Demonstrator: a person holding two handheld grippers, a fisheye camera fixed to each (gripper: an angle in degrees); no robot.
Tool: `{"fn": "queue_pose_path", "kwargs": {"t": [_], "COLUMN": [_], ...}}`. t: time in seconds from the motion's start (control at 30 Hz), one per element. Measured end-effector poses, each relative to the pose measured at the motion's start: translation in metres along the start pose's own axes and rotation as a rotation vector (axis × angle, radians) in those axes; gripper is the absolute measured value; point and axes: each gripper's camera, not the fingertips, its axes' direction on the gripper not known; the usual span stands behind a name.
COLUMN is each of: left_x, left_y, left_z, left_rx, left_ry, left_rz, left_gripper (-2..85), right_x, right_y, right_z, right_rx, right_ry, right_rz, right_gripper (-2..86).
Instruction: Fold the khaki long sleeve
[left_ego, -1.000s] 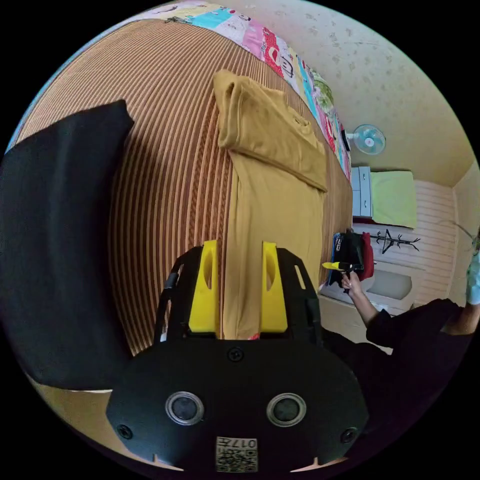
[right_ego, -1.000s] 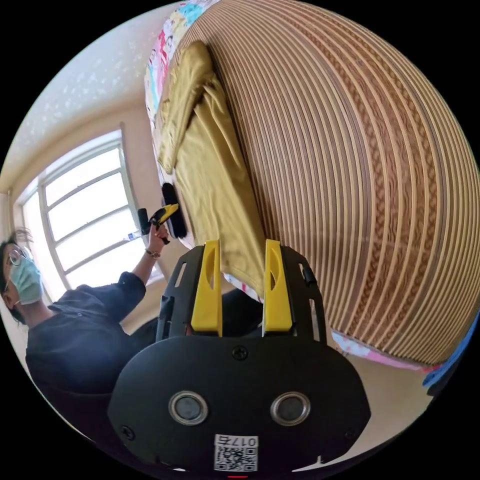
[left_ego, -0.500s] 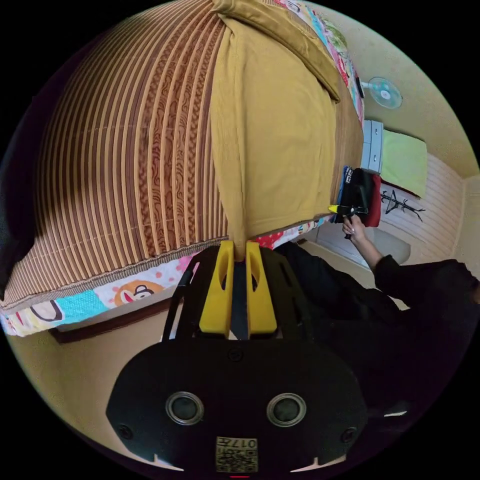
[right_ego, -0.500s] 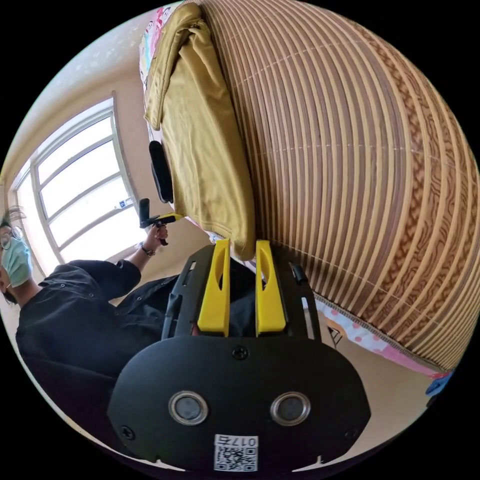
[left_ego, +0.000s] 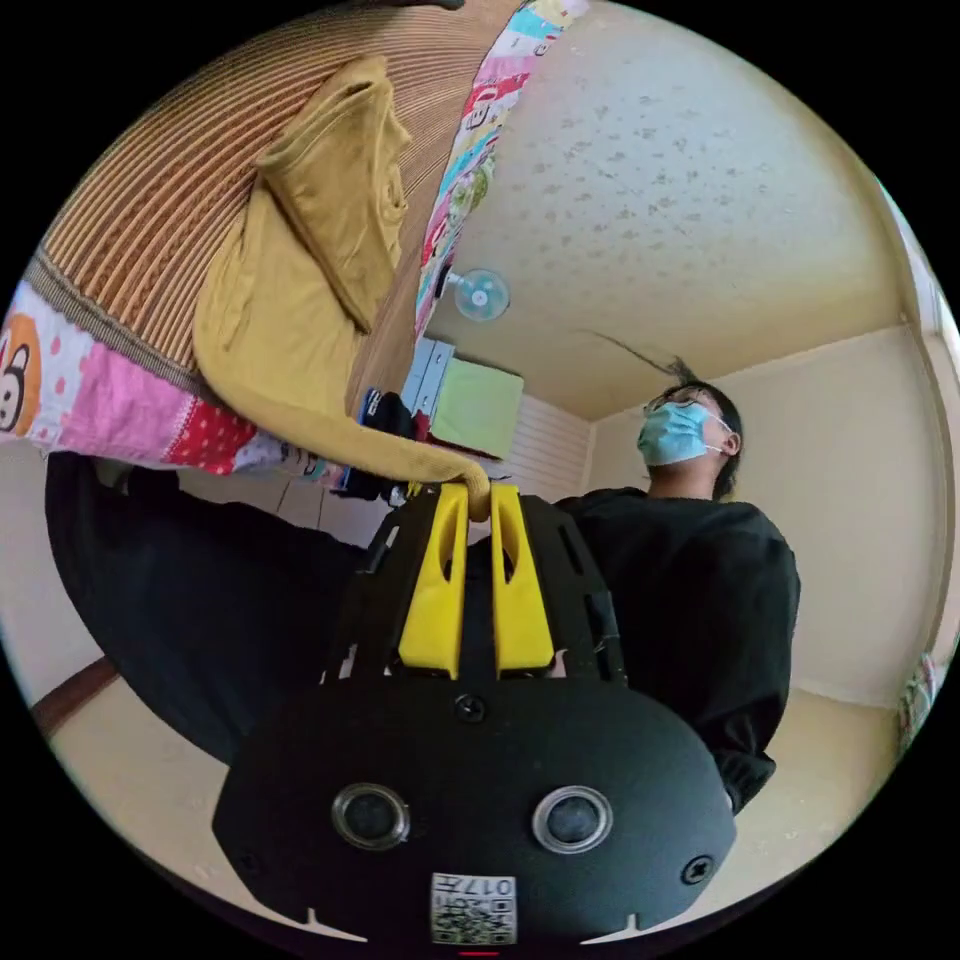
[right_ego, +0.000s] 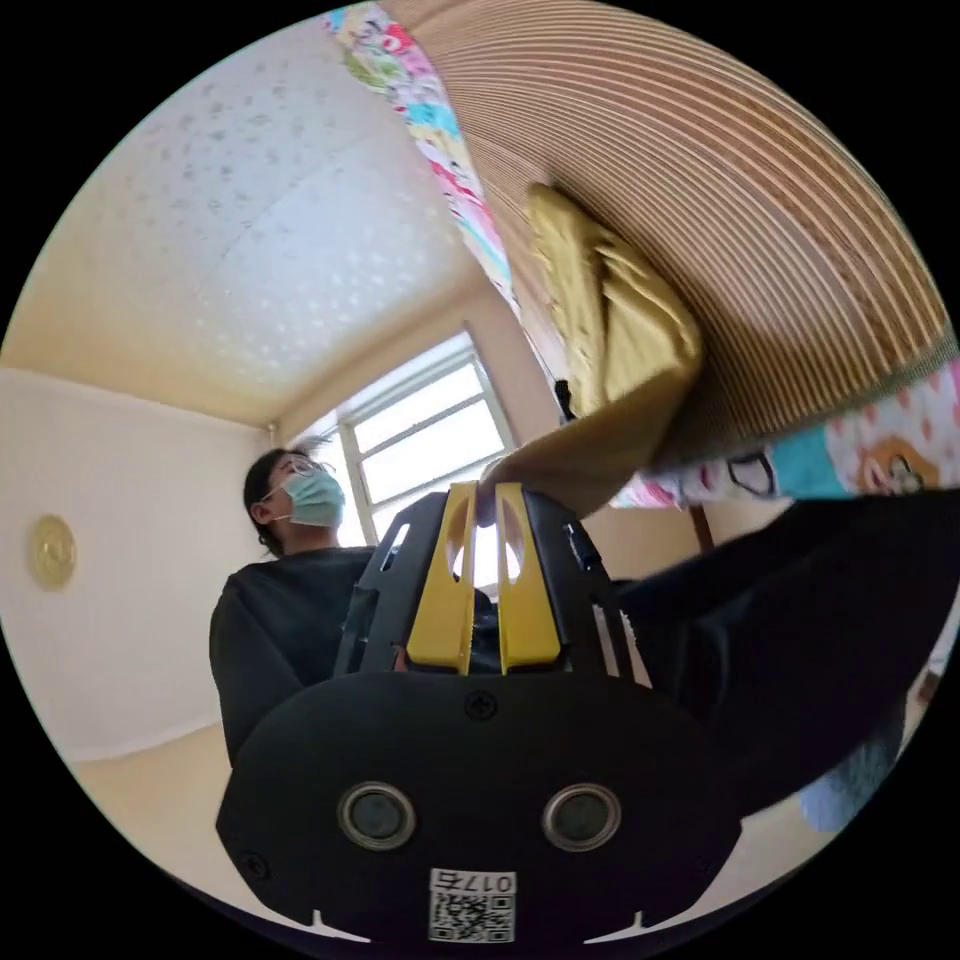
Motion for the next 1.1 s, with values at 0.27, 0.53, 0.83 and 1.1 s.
{"fn": "queue_pose_path", "kwargs": {"t": [0.27,0.53,0.83,1.1], "left_x": [-0.015,-0.037,-0.073,-0.189], "left_y": [-0.193,-0.289,-0.195,-0.150], "left_z": [-0.014,-0.020,-0.019,-0.015], "left_rx": [0.367,0.428,0.496,0.479], "left_ry": [-0.274,-0.546,-0.873,-0.826], "left_rz": [0.186,0.234,0.186,0.006], "left_gripper": [4.3,5.3,16.3,16.5], "right_x": [-0.003,0.031,-0.004,0.059], "right_y": [-0.197,-0.292,-0.204,-0.124], "right_z": [0.107,0.181,0.252,0.362], "right_rx": [0.065,0.107,0.068,-0.084], "right_ry": [0.268,0.476,0.826,0.789], "right_rz": [-0.239,-0.267,-0.399,-0.310], "right_gripper": [2.5,4.9,8.1,10.2]}}
